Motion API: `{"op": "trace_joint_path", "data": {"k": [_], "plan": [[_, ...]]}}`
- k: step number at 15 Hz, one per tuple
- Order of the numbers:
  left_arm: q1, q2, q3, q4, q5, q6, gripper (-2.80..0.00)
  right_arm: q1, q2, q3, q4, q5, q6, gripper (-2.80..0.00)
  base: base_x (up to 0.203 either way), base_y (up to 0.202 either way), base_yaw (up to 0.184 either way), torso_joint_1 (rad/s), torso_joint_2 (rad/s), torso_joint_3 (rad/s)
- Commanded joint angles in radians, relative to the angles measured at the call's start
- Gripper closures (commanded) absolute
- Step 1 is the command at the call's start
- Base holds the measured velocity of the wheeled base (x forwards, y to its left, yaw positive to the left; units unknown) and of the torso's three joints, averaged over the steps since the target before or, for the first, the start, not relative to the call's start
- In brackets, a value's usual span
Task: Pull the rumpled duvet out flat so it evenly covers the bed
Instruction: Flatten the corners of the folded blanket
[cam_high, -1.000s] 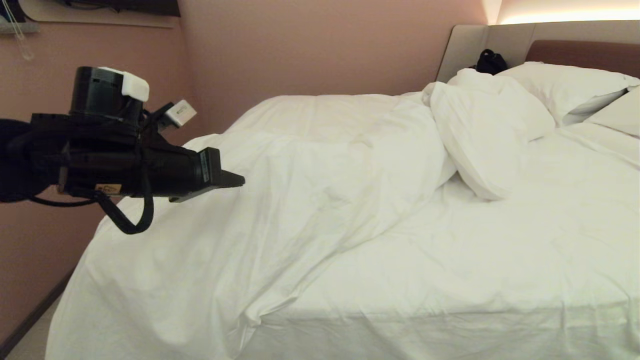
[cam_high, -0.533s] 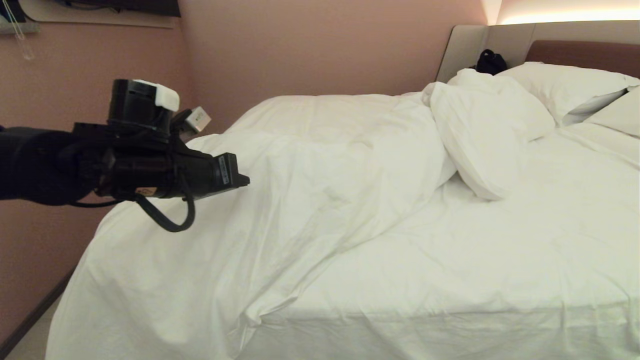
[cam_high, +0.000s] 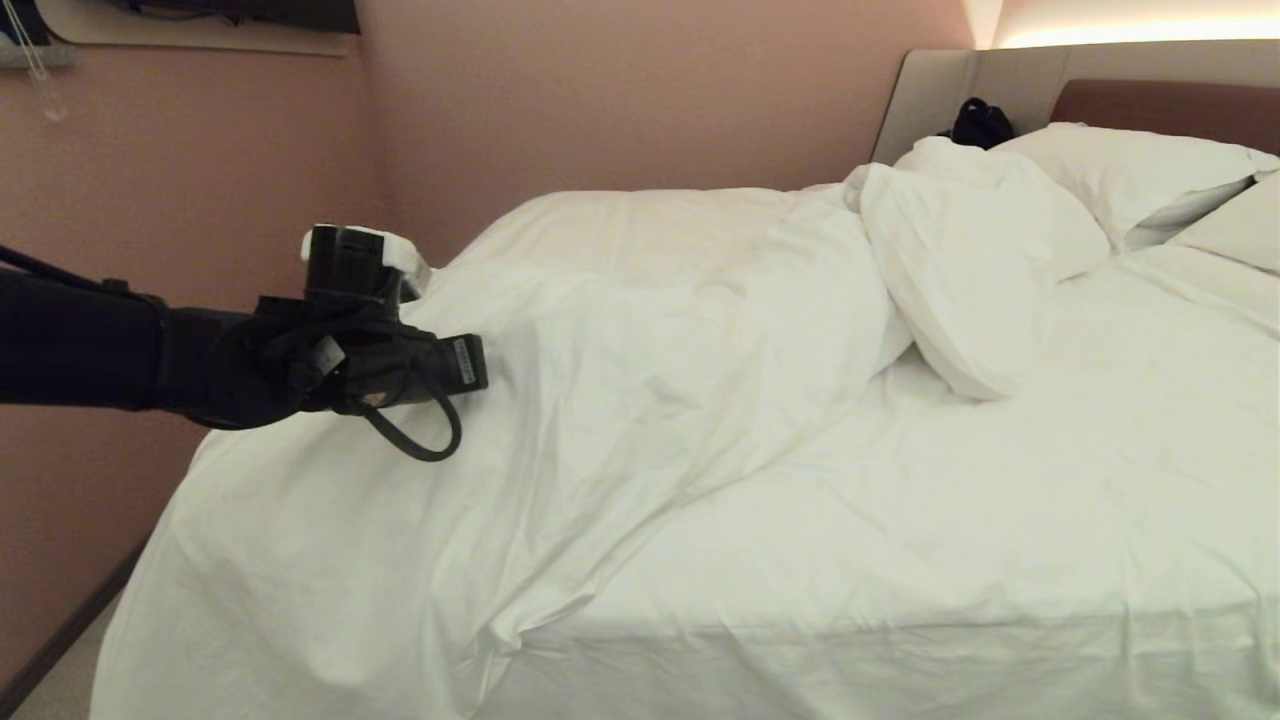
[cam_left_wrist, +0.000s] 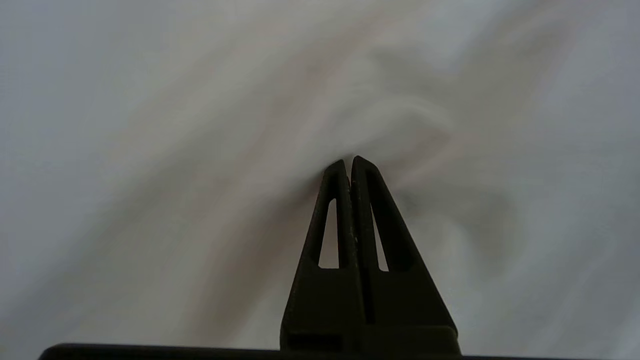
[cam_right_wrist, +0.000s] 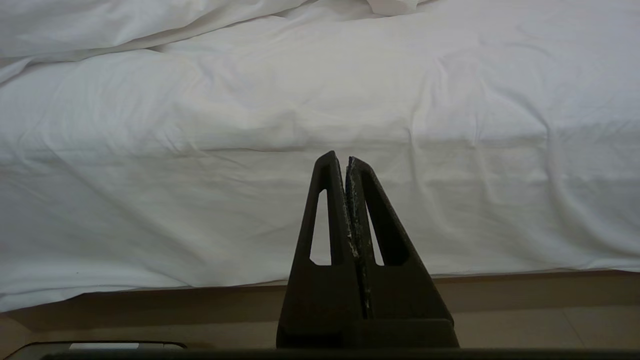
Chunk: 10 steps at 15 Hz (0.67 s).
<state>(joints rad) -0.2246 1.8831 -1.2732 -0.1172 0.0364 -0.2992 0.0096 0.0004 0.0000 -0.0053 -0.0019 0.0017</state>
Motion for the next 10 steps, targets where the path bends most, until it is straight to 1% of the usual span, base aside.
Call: {"op": "trace_joint_path", "data": {"k": [1, 3, 5, 7, 10], "plan": [[0.067, -0.057, -0.017, 0.102, 0.004, 0.066, 0.0, 0.001, 0.0, 0.0, -0.001, 0.0, 0.0, 0.0, 0.0, 0.0, 0.0, 0.0, 0.0, 0.0], [0.132, -0.083, -0.026, 0.16, -0.003, 0.129, 0.0, 0.0, 0.0, 0.0, -0.001, 0.0, 0.0, 0.0, 0.0, 0.0, 0.0, 0.0, 0.0, 0.0], [0.19, -0.068, -0.028, 0.168, -0.006, 0.189, 0.0, 0.0, 0.0, 0.0, -0.001, 0.0, 0.0, 0.0, 0.0, 0.0, 0.0, 0.0, 0.0, 0.0], [0.192, -0.044, -0.021, 0.172, -0.012, 0.208, 0.0, 0.0, 0.0, 0.0, -0.001, 0.0, 0.0, 0.0, 0.0, 0.0, 0.0, 0.0, 0.0, 0.0], [0.192, -0.009, -0.025, 0.169, -0.012, 0.216, 0.0, 0.0, 0.0, 0.0, -0.001, 0.0, 0.001, 0.0, 0.0, 0.0, 0.0, 0.0, 0.0, 0.0]]}}
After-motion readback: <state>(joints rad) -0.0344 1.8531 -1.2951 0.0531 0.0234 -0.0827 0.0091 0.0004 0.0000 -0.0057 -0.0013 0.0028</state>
